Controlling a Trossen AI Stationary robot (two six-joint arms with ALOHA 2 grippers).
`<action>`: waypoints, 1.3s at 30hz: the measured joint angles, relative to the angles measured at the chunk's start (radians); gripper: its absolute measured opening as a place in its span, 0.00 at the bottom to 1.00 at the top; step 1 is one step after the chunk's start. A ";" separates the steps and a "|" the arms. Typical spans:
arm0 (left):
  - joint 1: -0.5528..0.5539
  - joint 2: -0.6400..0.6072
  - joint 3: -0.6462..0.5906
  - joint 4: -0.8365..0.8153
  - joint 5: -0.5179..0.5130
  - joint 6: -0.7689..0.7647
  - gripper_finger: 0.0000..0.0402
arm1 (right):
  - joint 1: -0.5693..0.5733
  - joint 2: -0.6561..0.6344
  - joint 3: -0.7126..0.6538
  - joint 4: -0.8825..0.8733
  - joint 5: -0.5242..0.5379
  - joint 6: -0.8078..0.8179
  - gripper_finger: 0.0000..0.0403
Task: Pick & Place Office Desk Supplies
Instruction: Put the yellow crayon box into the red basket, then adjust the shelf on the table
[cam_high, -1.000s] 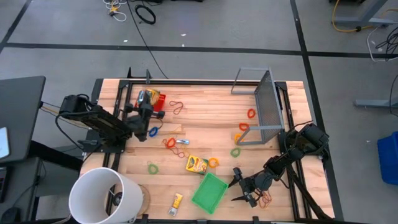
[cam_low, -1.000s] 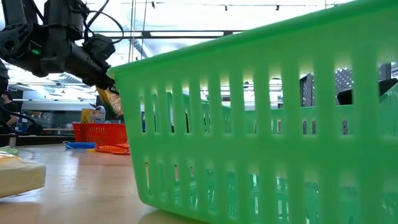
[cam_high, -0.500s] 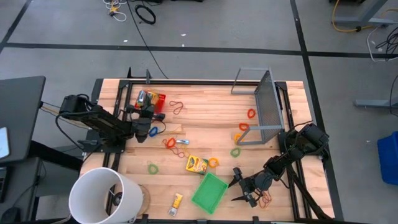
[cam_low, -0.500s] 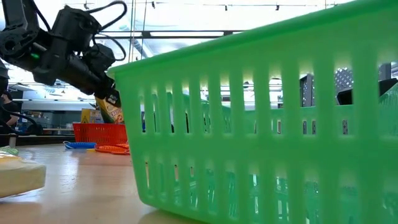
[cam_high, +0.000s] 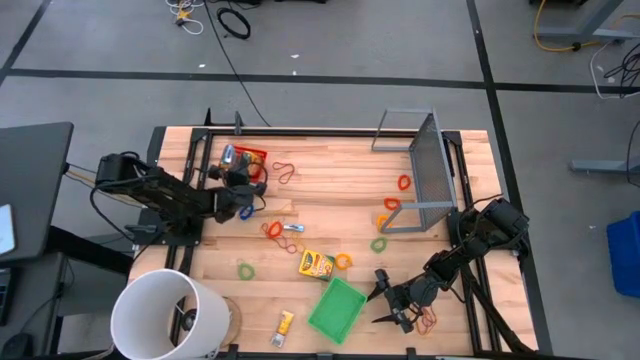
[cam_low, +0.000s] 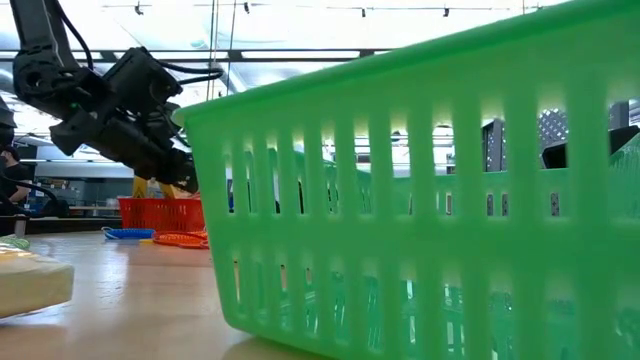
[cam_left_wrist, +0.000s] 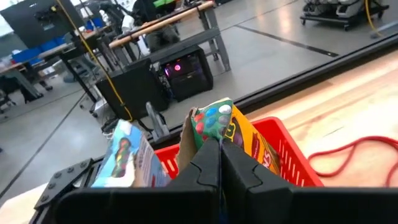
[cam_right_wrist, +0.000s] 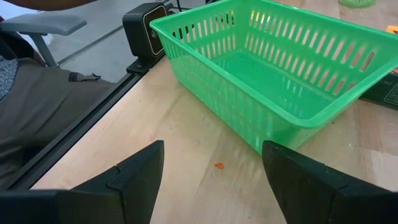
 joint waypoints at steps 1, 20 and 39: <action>0.000 0.000 0.002 0.000 0.003 0.007 0.02 | 0.000 0.000 0.000 0.000 0.000 0.000 0.69; -0.002 0.003 0.106 -0.008 0.117 0.169 0.19 | 0.000 0.000 0.000 -0.010 0.000 -0.005 0.69; -0.004 0.003 0.292 -0.004 0.319 0.279 0.48 | 0.000 0.000 0.000 -0.016 0.000 -0.008 0.69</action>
